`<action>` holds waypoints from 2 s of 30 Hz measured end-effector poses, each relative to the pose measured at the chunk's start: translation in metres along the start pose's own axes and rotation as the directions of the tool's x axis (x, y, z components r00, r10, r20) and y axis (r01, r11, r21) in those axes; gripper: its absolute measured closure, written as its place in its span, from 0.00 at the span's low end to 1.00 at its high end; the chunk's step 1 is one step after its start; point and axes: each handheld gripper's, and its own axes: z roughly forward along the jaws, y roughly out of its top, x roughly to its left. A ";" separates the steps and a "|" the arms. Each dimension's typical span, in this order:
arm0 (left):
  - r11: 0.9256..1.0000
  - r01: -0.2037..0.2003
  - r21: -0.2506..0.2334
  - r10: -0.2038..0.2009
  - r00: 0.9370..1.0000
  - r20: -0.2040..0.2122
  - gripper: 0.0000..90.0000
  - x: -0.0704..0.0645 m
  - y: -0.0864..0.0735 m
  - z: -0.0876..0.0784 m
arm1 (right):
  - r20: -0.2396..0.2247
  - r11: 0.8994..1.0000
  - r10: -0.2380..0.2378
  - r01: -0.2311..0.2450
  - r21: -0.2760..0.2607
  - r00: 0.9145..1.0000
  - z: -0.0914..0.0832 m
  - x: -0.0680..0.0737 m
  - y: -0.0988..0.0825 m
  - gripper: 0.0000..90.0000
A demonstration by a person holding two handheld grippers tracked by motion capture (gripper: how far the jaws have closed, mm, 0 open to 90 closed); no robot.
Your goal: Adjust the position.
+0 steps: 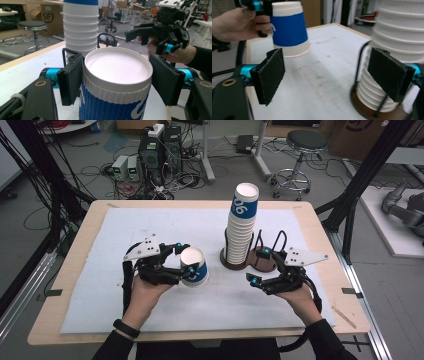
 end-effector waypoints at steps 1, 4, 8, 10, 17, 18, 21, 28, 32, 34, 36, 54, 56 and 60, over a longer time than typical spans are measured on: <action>1.000 0.006 -0.009 -0.006 1.000 0.007 0.33 -0.001 0.001 0.000 | -0.012 1.000 -0.001 0.001 0.007 1.000 0.002 0.002 0.000 0.17; 1.000 0.007 -0.020 -0.007 1.000 0.014 0.33 -0.005 0.003 0.001 | -0.041 1.000 -0.005 0.005 0.019 0.999 0.009 0.007 -0.001 0.17; 1.000 0.005 -0.023 -0.004 0.999 0.033 0.33 -0.009 0.004 0.003 | -0.083 1.000 -0.001 0.003 0.026 0.997 0.018 0.012 0.000 0.17; 1.000 0.005 -0.018 -0.004 0.999 0.045 0.33 -0.010 0.004 0.006 | -0.099 0.999 0.001 0.002 0.032 0.995 0.022 0.015 0.000 0.17; 1.000 0.003 -0.001 -0.003 0.997 0.077 0.33 -0.016 0.003 0.016 | -0.134 0.998 -0.009 0.016 0.052 0.991 0.035 0.024 -0.001 0.16; 1.000 0.001 0.000 -0.001 0.997 0.080 0.33 -0.017 0.003 0.018 | -0.140 0.998 -0.009 0.017 0.056 0.990 0.036 0.026 -0.002 0.16; 1.000 0.000 0.003 0.000 0.995 0.095 0.33 -0.018 0.002 0.021 | -0.143 0.998 -0.011 0.020 0.059 0.990 0.040 0.028 -0.002 0.16; 1.000 -0.004 0.009 0.003 0.990 0.141 0.33 -0.029 0.000 0.037 | -0.165 0.997 -0.008 0.021 0.075 0.986 0.048 0.034 -0.003 0.16; 1.000 -0.010 0.004 0.009 0.988 0.156 0.33 -0.033 -0.001 0.042 | -0.177 0.996 -0.005 0.020 0.084 0.984 0.051 0.036 -0.004 0.16; 1.000 -0.003 -0.004 0.004 0.986 0.165 0.33 -0.034 -0.001 0.044 | -0.180 0.996 -0.011 0.027 0.086 0.984 0.051 0.037 -0.004 0.16; 1.000 -0.004 -0.005 0.004 0.986 0.166 0.33 -0.034 -0.001 0.045 | -0.188 0.996 -0.006 0.022 0.086 0.982 0.052 0.038 -0.004 0.16; 1.000 -0.013 0.015 0.010 0.981 0.195 0.33 -0.038 0.000 0.053 | -0.214 0.990 -0.043 0.070 0.121 0.976 0.059 0.041 -0.005 0.24; 0.999 -0.014 0.042 0.005 0.978 0.206 0.32 -0.038 0.003 0.053 | -0.222 0.989 -0.045 0.075 0.127 0.974 0.058 0.040 -0.005 0.26; 0.991 -0.044 0.125 0.017 0.978 0.209 0.26 -0.039 0.008 0.054 | -0.228 0.986 -0.054 0.088 0.139 0.972 0.056 0.039 -0.004 0.27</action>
